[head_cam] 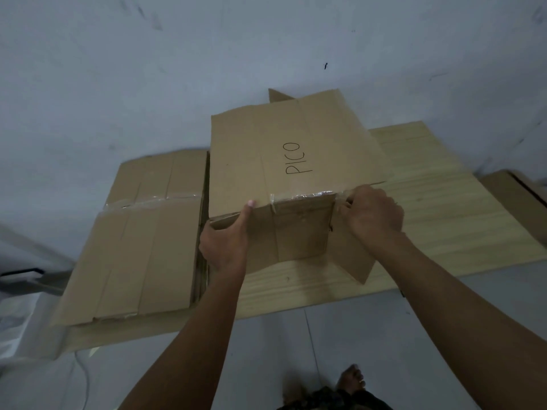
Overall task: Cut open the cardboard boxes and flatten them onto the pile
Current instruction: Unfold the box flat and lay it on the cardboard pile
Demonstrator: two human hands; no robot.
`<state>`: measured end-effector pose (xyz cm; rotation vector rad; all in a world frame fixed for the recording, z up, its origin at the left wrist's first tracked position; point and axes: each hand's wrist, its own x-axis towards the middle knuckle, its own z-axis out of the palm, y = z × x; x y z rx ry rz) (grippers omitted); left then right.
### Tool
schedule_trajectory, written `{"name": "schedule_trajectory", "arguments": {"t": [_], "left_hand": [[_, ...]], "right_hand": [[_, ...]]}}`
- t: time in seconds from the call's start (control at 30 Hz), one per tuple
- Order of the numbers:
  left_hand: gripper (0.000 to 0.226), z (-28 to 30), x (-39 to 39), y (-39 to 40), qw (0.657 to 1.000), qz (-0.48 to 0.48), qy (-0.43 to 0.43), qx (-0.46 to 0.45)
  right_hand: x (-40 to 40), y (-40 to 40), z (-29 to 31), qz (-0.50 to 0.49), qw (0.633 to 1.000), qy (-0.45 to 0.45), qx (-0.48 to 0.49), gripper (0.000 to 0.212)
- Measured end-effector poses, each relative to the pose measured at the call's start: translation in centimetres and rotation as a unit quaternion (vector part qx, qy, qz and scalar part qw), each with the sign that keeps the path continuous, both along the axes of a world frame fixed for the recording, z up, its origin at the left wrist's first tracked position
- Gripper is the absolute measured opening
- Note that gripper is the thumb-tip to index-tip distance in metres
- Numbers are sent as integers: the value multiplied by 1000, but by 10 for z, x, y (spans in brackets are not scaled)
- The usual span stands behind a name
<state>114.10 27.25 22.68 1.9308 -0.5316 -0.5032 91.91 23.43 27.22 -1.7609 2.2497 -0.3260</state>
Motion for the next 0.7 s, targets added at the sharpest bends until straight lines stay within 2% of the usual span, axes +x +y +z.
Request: {"name": "schedule_trajectory", "arguments": {"t": [0.07,0.17,0.27,0.3,0.37,0.43,0.53,0.57,0.6,0.7], "left_hand": [[67,4,-3,0,999,10,29,-14],[88,10,-5,-3,998,18,41,-32],[116,11,-2,-3,999,-27,-27,-28],[115,10,0,-3,995,-53,-80,-14],[95,7,5,-6,969,-129,-206,35],[70,5,9,-13,923,-216,-312,73],[50,14,12,-27,845,-308,-408,157],[48,19,11,-33,837,-325,-401,184],[49,26,11,-39,844,-333,-367,207],[78,33,14,-60,885,-309,-241,252]], "right_hand": [[4,6,2,1,997,68,-34,27],[9,8,-13,29,981,109,-161,39],[14,4,-25,122,978,42,-165,43],[19,2,-26,134,980,23,-148,41],[28,0,-28,124,986,0,-112,40],[34,-4,-28,85,992,-23,-94,43],[36,-14,-21,46,996,-57,-61,53],[36,-19,-16,26,996,-75,-48,59],[37,-24,-12,0,995,-97,-27,66],[37,-35,-6,-30,993,-109,28,73]]}}
